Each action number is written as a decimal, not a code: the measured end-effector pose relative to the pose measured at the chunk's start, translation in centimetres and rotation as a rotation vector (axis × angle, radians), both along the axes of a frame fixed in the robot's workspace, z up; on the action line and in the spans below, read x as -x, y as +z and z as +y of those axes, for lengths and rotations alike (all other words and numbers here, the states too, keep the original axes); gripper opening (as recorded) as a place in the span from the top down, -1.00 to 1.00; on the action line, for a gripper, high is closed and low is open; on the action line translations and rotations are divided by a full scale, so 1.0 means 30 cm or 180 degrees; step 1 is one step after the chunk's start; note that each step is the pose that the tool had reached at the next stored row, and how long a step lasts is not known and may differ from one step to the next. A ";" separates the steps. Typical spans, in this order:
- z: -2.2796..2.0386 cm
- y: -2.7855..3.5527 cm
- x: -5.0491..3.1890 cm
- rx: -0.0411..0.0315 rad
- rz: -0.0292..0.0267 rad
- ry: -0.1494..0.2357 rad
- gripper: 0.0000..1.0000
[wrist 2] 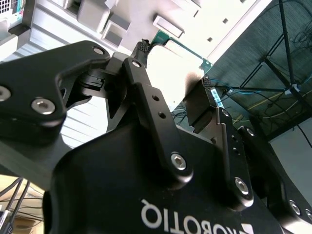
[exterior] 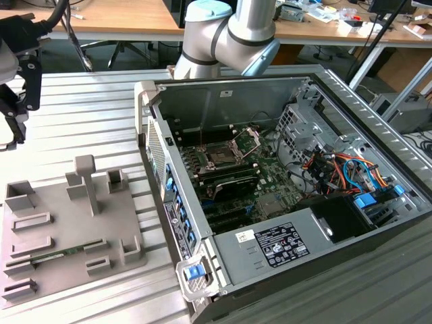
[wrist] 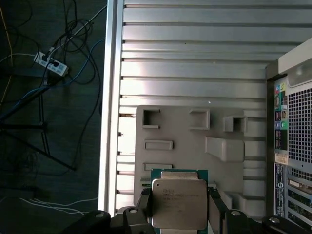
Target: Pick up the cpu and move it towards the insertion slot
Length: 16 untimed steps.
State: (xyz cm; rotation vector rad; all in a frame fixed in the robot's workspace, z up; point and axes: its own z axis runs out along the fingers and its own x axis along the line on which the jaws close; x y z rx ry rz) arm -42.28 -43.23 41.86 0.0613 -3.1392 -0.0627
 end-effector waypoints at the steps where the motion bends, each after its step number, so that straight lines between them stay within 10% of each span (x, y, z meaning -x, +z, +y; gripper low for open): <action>1: 0.000 0.000 -0.002 0.0000 0.0000 0.0000 -0.09; 16: 0.000 0.000 -0.046 0.0000 0.0000 0.0000 -0.09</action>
